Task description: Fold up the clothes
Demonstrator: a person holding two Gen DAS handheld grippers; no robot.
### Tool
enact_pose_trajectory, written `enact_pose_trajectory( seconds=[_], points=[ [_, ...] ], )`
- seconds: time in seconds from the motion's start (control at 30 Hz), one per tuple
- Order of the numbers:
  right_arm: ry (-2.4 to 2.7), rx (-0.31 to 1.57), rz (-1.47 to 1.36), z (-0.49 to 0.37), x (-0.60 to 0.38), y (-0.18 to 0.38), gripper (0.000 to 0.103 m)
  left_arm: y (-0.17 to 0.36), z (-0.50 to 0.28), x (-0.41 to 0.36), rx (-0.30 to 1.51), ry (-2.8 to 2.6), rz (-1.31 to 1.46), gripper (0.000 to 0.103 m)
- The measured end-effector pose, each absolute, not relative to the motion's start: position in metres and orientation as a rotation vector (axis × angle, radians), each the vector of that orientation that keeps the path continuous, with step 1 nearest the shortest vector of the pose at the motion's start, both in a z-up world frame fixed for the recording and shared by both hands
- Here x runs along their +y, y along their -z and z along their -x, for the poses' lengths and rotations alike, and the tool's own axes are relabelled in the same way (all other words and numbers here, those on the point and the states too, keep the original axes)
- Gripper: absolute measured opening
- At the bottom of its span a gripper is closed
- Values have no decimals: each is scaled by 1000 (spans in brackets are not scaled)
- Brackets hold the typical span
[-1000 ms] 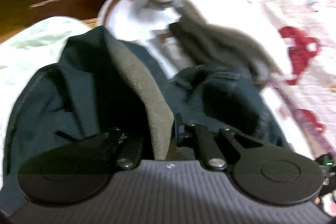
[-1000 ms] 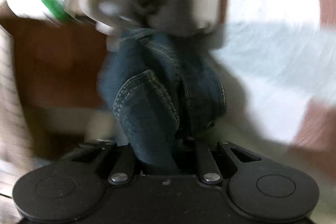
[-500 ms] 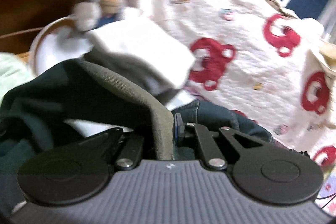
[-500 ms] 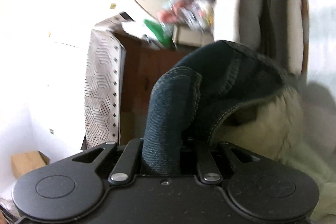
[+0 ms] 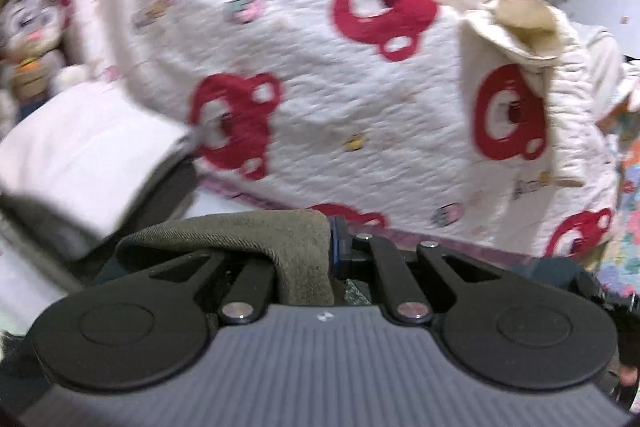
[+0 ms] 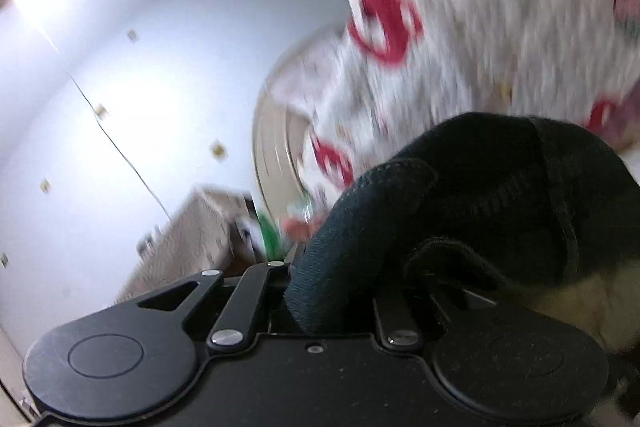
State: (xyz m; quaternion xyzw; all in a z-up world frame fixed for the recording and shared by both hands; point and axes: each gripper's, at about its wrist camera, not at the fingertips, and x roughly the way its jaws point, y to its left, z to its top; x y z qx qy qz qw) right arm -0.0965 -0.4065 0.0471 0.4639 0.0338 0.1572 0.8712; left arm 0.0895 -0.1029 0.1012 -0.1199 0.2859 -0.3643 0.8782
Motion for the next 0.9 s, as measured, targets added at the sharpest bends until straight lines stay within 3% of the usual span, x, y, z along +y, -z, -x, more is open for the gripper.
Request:
enact_pose_trajectory(
  seconds=[0.23,0.53,0.63,0.67,0.7,0.9],
  points=[
    [-112,-2,-870,189,-468,-55,14,-131,-73,-191,543,802,122,5],
    [193,314,-750,211,-518,-5,16,-68,-80,-253,627,690,66,6],
    [294,443,-743,207,-542,27,25,-27,-85,-268,680,636,59,6],
    [329,490,-753,203,-552,42,38,-15,-86,-270,698,618,56,6],
    [382,528,-746,205,-563,56,40,-8,-86,-271,700,614,52,6],
    [422,485,-662,269,-576,94,43,14,-89,-270,714,571,41,6]
  ],
)
